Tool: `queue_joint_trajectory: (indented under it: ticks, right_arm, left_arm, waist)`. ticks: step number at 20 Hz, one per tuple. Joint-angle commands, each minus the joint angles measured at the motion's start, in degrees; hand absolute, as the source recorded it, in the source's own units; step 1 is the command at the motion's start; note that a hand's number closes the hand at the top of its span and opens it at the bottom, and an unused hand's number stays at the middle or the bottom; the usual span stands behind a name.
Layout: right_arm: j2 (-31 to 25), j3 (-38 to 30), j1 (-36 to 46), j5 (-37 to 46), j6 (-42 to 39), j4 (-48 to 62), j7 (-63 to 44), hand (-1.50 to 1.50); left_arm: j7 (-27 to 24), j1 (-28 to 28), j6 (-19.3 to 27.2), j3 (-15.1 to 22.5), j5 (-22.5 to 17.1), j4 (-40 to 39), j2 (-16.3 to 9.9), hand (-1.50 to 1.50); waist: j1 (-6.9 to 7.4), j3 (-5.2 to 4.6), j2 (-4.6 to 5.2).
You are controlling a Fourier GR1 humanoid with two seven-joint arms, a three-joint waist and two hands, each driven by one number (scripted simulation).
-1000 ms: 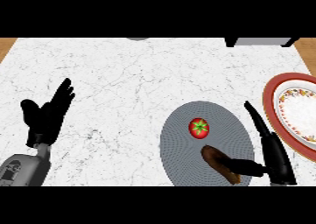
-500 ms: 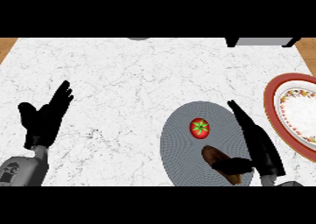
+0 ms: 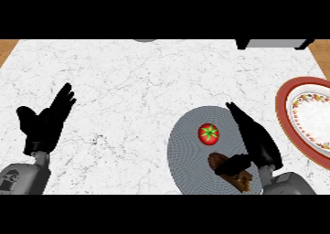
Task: Pick the tomato from the placemat and place it in the plate
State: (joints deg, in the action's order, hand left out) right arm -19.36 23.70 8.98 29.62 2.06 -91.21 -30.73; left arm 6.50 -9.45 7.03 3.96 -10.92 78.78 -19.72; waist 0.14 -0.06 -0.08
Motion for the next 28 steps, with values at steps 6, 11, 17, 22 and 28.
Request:
queue_joint_trajectory:
  ticks: [6,11,17,22,28]
  right_arm:
    - [4.8,-4.1,3.9,3.3,-4.4,11.0,4.0,-1.50]
    - [10.3,-2.6,6.0,9.6,-5.8,10.7,-2.9,-1.50]
    - [13.1,-4.8,11.5,11.4,-8.4,17.7,-1.8,-1.50]
    - [12.2,-5.6,11.2,10.7,-12.0,22.4,3.9,1.50]
    - [11.1,-3.9,3.8,11.8,-12.7,13.2,8.2,1.50]
  left_arm:
    - [0.1,2.2,-1.0,-0.5,4.0,1.6,3.4,0.00]
    - [0.6,-1.7,-3.5,-4.4,3.9,-2.5,3.5,0.00]
    - [2.1,-2.5,-5.4,-7.0,4.1,-1.2,2.3,0.00]
    - [3.0,-0.4,-3.2,-4.4,6.3,1.6,6.4,0.00]
    - [1.1,0.2,-5.4,-7.4,6.2,0.5,4.7,0.00]
  waist:
    - [0.04,0.07,0.09]
    - [-0.14,0.06,0.09]
    - [0.00,0.05,0.13]
    - [0.20,0.08,0.14]
    - [-0.22,0.06,0.01]
